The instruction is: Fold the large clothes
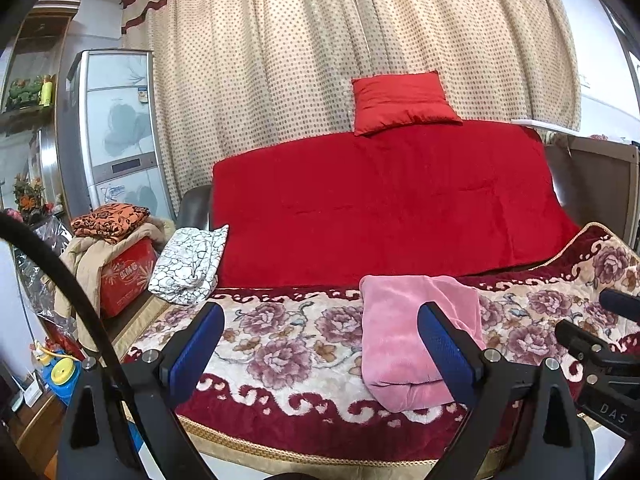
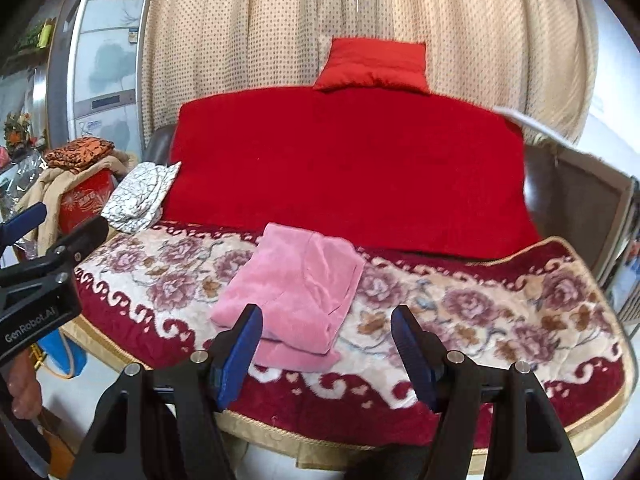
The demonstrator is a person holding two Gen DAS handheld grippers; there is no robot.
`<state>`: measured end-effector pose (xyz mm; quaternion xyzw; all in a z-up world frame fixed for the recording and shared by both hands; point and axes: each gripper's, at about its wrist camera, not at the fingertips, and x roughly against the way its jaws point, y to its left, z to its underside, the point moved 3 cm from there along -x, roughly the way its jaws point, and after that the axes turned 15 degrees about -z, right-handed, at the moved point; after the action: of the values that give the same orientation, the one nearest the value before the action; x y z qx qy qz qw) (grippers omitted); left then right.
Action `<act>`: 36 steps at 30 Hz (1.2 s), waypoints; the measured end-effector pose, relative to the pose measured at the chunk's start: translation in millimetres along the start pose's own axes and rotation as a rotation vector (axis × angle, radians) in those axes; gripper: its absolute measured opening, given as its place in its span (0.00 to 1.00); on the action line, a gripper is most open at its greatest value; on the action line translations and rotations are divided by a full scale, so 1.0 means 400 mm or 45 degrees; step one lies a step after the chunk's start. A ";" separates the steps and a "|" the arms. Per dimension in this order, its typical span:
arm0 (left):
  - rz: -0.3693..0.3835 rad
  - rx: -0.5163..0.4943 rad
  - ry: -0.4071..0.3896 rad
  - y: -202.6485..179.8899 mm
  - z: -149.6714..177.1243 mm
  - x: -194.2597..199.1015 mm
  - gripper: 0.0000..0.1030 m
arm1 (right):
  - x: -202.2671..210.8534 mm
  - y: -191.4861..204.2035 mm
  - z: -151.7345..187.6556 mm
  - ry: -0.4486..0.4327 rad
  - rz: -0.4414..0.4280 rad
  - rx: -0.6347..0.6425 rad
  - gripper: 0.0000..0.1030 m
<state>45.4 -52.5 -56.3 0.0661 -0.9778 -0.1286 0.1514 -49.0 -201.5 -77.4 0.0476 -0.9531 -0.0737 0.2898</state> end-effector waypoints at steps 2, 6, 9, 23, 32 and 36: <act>-0.003 0.011 -0.002 0.005 -0.003 0.004 0.94 | 0.013 0.004 -0.006 -0.019 0.019 0.010 0.69; -0.006 0.015 -0.009 0.007 -0.007 0.010 0.94 | 0.028 0.007 -0.015 -0.048 0.032 0.023 0.69; -0.009 0.024 -0.019 0.014 -0.008 0.019 0.94 | 0.038 0.013 -0.022 -0.062 0.018 0.028 0.69; -0.036 0.058 -0.074 0.056 -0.026 0.061 0.94 | 0.087 0.045 -0.039 -0.131 0.040 0.062 0.69; -0.051 0.081 -0.119 0.075 -0.044 0.098 0.94 | 0.126 0.059 -0.055 -0.180 0.057 0.079 0.69; -0.061 0.091 -0.149 0.083 -0.052 0.119 0.94 | 0.141 0.065 -0.062 -0.201 0.066 0.086 0.69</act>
<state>3.9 -33.6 -14.7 0.0874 -0.9871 -0.1007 0.0884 -83.3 -186.3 -21.9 0.0266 -0.9758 -0.0375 0.2137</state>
